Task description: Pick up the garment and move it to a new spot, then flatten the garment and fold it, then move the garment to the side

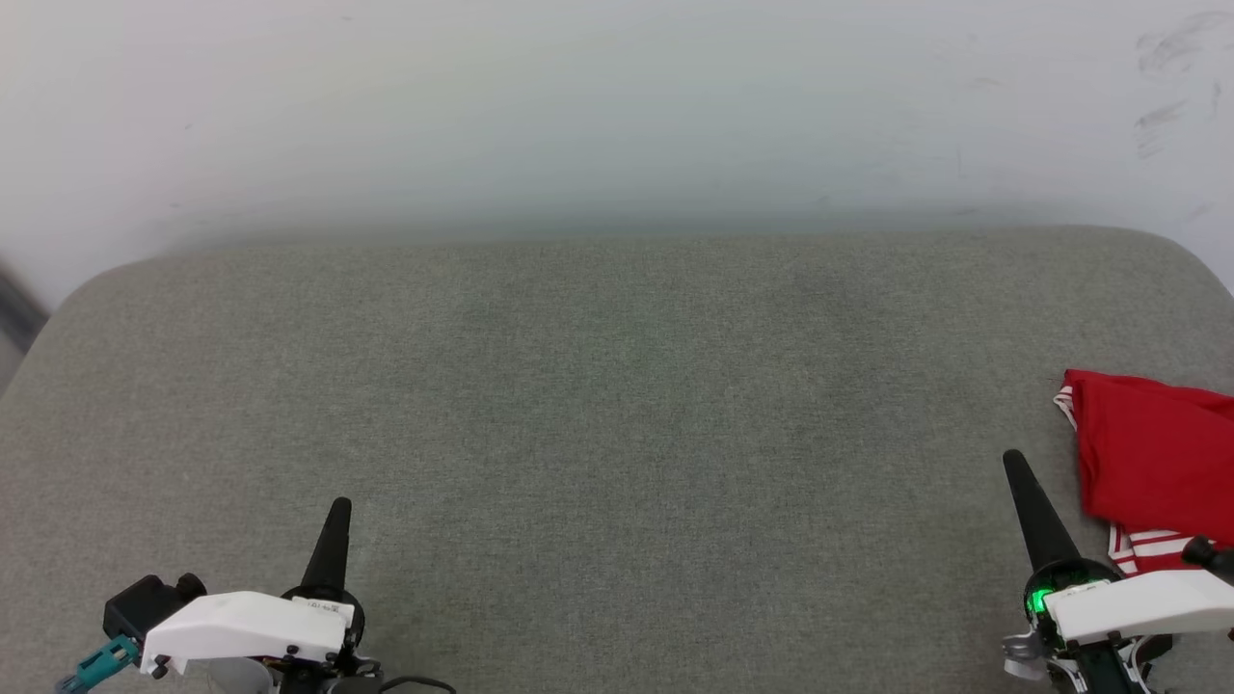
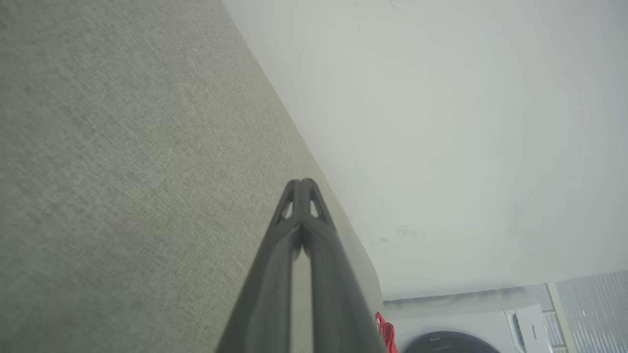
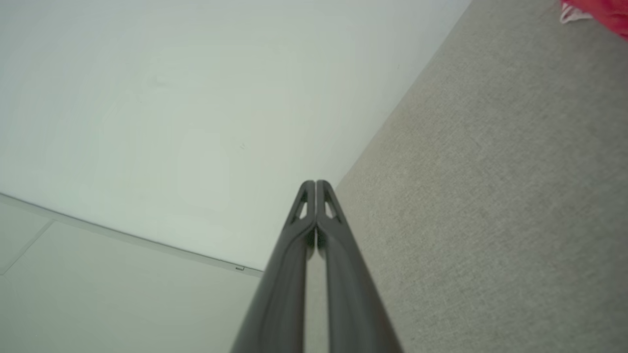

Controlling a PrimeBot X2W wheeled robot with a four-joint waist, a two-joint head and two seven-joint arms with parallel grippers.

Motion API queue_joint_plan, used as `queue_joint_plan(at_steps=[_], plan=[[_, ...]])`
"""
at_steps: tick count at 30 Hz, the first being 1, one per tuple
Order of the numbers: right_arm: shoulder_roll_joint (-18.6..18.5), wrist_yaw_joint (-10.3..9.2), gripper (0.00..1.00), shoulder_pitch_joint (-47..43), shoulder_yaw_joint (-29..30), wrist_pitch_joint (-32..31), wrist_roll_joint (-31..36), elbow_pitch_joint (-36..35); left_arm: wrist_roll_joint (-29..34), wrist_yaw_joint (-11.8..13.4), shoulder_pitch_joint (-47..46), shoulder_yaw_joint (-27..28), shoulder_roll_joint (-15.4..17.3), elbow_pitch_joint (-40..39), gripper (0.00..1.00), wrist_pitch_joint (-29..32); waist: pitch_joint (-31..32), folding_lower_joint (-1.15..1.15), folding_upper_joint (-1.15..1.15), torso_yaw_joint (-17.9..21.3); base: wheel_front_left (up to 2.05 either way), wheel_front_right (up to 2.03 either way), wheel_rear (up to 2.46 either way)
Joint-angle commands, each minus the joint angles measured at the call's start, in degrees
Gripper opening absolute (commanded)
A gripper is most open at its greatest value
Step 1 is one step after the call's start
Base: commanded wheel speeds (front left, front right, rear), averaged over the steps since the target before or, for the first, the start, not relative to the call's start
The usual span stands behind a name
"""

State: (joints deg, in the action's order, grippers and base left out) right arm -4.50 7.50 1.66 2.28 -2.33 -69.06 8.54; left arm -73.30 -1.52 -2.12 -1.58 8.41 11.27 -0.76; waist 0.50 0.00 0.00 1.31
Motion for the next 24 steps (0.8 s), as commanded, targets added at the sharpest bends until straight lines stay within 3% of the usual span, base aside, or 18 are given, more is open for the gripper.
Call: queue_joint_plan(at_steps=[1,24], plan=[[-0.37,0.0,0.0,1.47,0.19,-0.18,-1.51,-0.09,-1.18,-0.6,-1.38,0.65,-0.11,-0.17,0.0,0.34,-0.02,0.0,0.0,-0.03,0.0,0.0,0.0],[-0.17,-0.01,0.0,3.11,1.12,-1.24,-12.79,2.55,-10.1,-3.26,-2.85,3.83,-2.47,1.26,0.0,3.33,-0.3,0.0,0.0,-0.57,0.0,0.0,0.0]])
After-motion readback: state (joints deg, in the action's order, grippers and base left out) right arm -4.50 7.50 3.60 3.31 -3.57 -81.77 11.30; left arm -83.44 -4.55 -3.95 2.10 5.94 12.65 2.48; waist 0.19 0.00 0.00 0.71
